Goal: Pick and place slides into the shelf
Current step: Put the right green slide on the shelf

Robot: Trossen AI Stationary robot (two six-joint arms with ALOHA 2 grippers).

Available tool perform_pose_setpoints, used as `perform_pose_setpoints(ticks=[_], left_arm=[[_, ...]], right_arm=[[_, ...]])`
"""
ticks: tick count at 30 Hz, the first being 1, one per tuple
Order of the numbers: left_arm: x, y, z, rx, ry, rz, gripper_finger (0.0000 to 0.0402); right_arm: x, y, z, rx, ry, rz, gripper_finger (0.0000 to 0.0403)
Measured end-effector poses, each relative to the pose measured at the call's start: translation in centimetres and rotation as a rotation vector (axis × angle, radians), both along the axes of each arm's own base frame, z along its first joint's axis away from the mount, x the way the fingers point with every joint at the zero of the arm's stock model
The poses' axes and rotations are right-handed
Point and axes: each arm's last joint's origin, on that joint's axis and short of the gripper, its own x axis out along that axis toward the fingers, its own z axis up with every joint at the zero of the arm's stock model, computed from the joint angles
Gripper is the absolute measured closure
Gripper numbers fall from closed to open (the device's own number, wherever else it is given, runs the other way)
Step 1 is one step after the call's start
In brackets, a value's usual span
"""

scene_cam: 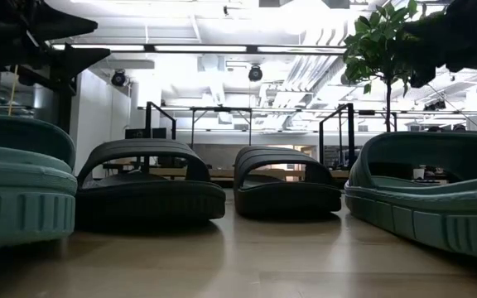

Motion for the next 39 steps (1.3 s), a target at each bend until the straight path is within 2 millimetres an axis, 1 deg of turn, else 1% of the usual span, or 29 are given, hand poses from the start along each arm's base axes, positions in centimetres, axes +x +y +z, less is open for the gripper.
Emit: perform_pose_setpoints(ticks=[4,6,9,13,17,22,27,31,35,39], left_arm=[[0.0,0.0,0.0,-0.068,-0.016,-0.011,0.0186],[0.0,0.0,-0.1,-0.107,-0.016,-0.018,0.0186],[0.0,0.0,-0.1,-0.111,-0.017,-0.018,0.0186],[0.0,0.0,-0.1,-0.094,-0.016,-0.016,0.0186],[0.0,0.0,-0.2,-0.141,-0.022,-0.023,0.0186],[0.0,0.0,-0.2,-0.142,-0.022,-0.023,0.0186],[0.0,0.0,-0.1,-0.133,-0.026,-0.022,0.0186],[0.0,0.0,-0.1,-0.119,-0.026,-0.02,0.0185],[0.0,0.0,-0.1,-0.119,-0.025,-0.021,0.0185],[0.0,0.0,-0.1,-0.118,-0.022,-0.02,0.0185]], right_arm=[[-0.1,0.0,0.4,-0.033,-0.011,0.002,0.0214],[-0.3,0.0,1.3,-0.054,-0.031,-0.004,0.0214],[-0.6,0.1,2.9,-0.061,-0.048,0.021,0.0214],[-0.5,0.2,4.0,-0.072,0.011,0.051,0.0214],[0.0,0.1,4.7,-0.07,0.048,0.028,0.0214],[0.8,0.2,6.9,-0.099,0.096,0.017,0.0214],[2.1,0.8,8.4,-0.119,0.243,0.011,0.0214],[4.0,1.8,8.6,-0.149,0.38,-0.03,0.0214],[5.9,3.4,9.0,-0.203,0.465,-0.053,0.0214],[7.5,5.3,10.0,-0.254,0.535,-0.097,0.0214]])
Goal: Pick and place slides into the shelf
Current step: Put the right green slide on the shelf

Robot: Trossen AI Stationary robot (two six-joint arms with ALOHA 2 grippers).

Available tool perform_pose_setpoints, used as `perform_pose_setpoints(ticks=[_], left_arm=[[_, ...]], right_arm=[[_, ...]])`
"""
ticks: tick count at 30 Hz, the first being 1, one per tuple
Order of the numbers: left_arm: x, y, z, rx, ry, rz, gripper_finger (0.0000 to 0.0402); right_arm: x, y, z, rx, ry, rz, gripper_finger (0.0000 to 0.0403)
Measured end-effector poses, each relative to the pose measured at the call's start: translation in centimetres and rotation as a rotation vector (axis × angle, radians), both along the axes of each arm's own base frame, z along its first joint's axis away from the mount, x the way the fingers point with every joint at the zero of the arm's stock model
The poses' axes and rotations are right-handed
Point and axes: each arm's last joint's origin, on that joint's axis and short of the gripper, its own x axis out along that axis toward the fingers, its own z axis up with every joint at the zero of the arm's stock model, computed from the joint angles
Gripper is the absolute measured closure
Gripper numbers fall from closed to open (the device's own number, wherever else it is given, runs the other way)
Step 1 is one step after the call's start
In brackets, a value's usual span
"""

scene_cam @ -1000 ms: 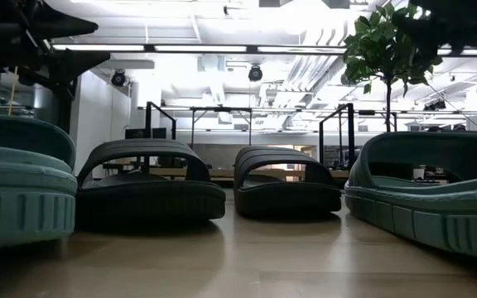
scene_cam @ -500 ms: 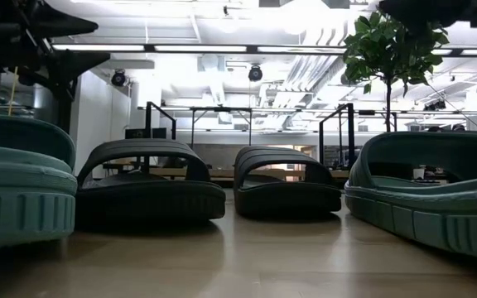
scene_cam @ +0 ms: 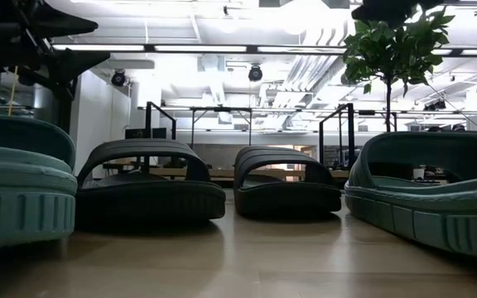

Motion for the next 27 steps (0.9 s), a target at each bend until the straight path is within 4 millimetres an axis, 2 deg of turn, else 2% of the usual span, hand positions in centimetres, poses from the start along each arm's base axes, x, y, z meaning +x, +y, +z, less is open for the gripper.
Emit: perform_pose_setpoints(ticks=[9,15,20,27], left_arm=[[-0.2,0.0,0.8,0.048,-0.068,0.01,0.0185],[-0.2,-0.2,1.0,0.064,-0.086,-0.067,0.0185],[-0.3,-0.2,1.4,0.054,-0.135,-0.067,0.0185],[-0.4,-0.1,1.6,-0.011,-0.17,-0.045,0.0186]], right_arm=[[3.0,5.2,1.1,-0.157,0.137,-0.109,0.0214],[4.7,8.4,1.2,-0.233,0.19,-0.166,0.0214],[5.9,10.3,0.9,-0.292,0.25,-0.218,0.0214],[7.7,12.0,0.0,-0.323,0.333,-0.257,0.0214]])
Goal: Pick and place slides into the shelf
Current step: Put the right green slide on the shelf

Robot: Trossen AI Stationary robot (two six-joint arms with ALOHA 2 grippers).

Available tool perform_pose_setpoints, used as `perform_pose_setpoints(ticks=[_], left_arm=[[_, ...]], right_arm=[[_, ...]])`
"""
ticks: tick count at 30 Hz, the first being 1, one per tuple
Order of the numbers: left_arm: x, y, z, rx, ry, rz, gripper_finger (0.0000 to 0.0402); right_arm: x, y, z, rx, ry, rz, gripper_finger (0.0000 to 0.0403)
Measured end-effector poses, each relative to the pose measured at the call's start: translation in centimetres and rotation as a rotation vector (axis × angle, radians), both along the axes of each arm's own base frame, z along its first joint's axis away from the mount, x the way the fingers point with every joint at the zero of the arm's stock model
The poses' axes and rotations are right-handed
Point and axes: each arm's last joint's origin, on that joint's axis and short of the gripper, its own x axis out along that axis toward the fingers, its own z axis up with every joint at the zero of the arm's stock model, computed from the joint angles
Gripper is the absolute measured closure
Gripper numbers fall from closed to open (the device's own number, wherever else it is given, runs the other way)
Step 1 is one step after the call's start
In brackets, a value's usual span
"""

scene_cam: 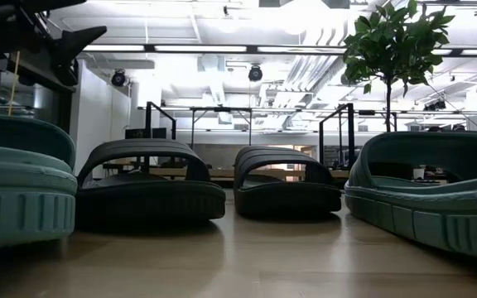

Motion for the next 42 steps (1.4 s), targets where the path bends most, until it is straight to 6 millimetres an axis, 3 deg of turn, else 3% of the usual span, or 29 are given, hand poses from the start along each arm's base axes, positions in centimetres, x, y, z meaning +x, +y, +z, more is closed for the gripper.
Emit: perform_pose_setpoints(ticks=[7,22,33,42], left_arm=[[-0.1,0.1,0.1,-0.004,-0.013,0.024,0.0186],[0.0,0.1,0.1,-0.005,-0.011,0.019,0.0186],[0.0,0.0,0.1,-0.003,-0.011,0.009,0.0186],[0.0,0.0,0.1,-0.002,-0.01,0.007,0.0185]], right_arm=[[1.3,1.2,-1.7,0.022,0.072,-0.039,0.0214],[3.6,4.6,-4.5,0.255,0.138,-0.129,0.0214],[5.1,8.8,-4.4,0.198,0.229,-0.14,0.0214],[6.4,10.8,-5.2,0.143,0.325,-0.168,0.0214]])
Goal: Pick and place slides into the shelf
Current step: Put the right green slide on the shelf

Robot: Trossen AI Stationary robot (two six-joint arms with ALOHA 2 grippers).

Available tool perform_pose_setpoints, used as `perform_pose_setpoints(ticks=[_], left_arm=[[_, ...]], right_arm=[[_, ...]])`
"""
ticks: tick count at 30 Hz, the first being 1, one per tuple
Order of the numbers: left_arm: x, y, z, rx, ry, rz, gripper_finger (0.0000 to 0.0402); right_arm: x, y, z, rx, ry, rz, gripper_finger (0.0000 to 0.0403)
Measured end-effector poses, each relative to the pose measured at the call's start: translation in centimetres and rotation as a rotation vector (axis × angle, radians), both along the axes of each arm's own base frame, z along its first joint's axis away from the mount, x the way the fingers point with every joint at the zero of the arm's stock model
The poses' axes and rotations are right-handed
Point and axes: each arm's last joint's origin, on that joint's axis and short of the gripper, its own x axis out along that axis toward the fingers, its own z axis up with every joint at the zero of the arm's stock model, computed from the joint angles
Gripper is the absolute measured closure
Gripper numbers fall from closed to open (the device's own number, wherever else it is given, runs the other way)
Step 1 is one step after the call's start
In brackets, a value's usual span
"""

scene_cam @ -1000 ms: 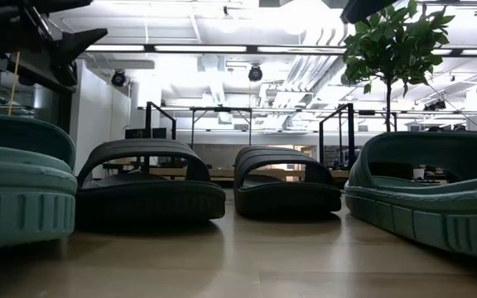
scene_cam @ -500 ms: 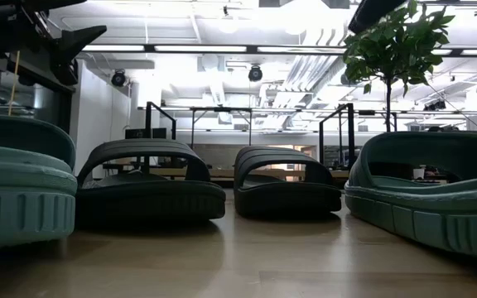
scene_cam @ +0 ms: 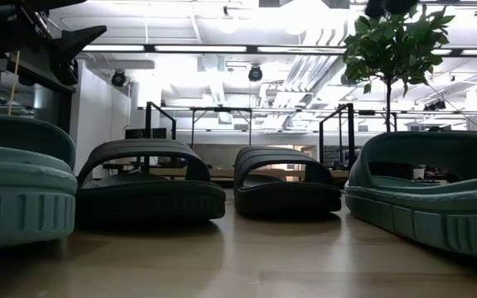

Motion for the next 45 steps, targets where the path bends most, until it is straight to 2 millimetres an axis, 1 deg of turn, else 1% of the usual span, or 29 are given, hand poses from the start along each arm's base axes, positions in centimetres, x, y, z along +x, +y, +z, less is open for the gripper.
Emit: perform_pose_setpoints(ticks=[2,5,10,12,14,19,33,35,41,45], left_arm=[[0.0,0.0,0.0,0.0,0.001,0.0,0.0185],[0.0,0.0,0.0,0.0,0.004,0.0,0.0185],[0.0,0.0,0.0,0.001,0.005,0.001,0.0185],[0.0,0.0,0.0,0.001,0.005,0.001,0.0185],[0.0,0.0,-0.1,0.001,0.006,0.001,0.0185],[0.1,0.0,-0.3,0.003,0.027,0.0,0.0185],[0.2,-0.1,-0.5,-0.012,0.049,-0.024,0.0185],[0.2,-0.1,-0.5,-0.012,0.052,-0.026,0.0186],[0.2,-0.1,-0.6,-0.011,0.054,-0.03,0.0186],[0.2,-0.1,-0.6,-0.011,0.056,-0.03,0.0186]], right_arm=[[0.1,0.2,-0.6,0.01,0.024,-0.033,0.0214],[0.1,0.7,-2.0,0.026,0.034,-0.1,0.0214],[-0.6,1.4,-5.1,-0.062,0.088,-0.158,0.0214],[-0.9,1.4,-5.7,-0.095,0.105,-0.18,0.0214],[-0.7,1.4,-6.4,-0.106,0.104,-0.186,0.0214],[-0.3,1.1,-6.2,-0.158,0.06,-0.156,0.0214],[0.5,0.2,-6.3,-0.182,0.099,-0.138,0.0214],[0.4,0.0,-6.7,-0.198,0.113,-0.137,0.0214],[-0.7,-1.2,-9.2,-0.269,0.173,-0.173,0.0214],[-0.9,-1.8,-10.0,-0.287,0.181,-0.201,0.0214]])
